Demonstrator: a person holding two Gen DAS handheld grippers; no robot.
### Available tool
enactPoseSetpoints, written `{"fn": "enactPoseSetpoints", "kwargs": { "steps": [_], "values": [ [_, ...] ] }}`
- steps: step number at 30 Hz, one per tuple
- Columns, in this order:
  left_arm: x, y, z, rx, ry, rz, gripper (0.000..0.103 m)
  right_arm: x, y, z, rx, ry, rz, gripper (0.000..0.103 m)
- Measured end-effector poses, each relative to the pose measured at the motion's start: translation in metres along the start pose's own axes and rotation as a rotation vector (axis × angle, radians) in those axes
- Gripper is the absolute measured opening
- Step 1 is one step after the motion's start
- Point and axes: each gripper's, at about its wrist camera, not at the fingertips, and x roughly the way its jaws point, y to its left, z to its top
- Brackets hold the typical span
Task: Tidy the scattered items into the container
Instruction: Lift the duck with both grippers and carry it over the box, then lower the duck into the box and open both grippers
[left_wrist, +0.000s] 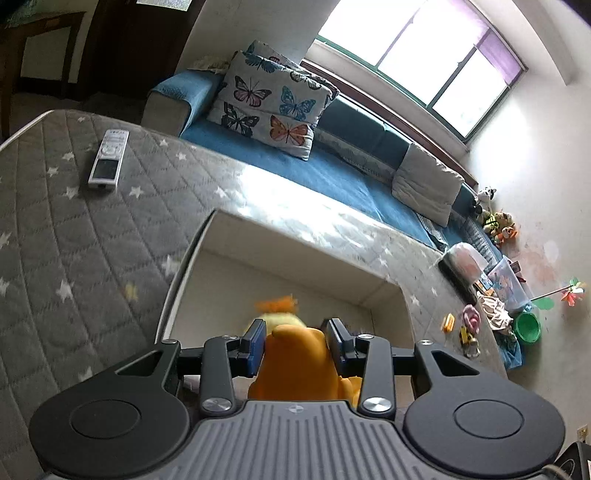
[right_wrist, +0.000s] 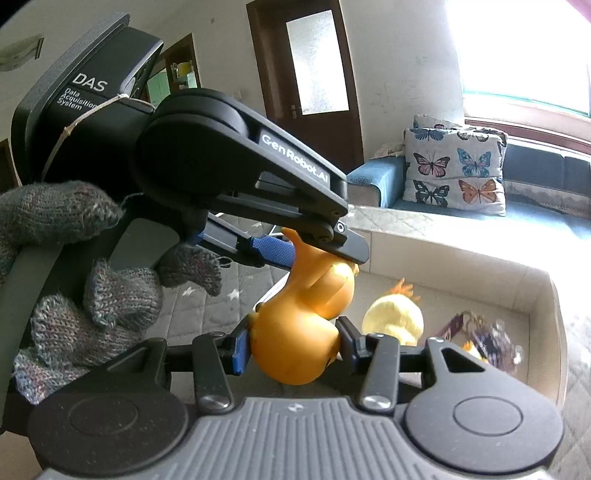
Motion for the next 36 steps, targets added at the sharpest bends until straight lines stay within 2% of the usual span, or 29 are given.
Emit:
{"fn": "enactPoseSetpoints", "kwargs": {
  "steps": [8, 14, 29, 36],
  "values": [
    [0.033, 0.017, 0.030, -0.027, 0.026, 0.005, 0.040, 0.039, -0.016, 0.021, 0.008, 0.025, 0.009, 0.047],
    [0.056, 0.029, 0.040, -0.035, 0.053, 0.016, 0.040, 0.066, -0.027, 0.025, 0.027, 0.056, 0.019, 0.047],
    [0.095, 0.053, 0.037, -0.074, 0.133, 0.033, 0.040, 0.102, -0.042, 0.014, 0.065, 0.165, 0.046, 0.047],
    [0.095, 0.052, 0.034, -0.057, 0.127, 0.046, 0.040, 0.107, -0.041, 0.012, 0.071, 0.185, 0.052, 0.048]
  ]
}}
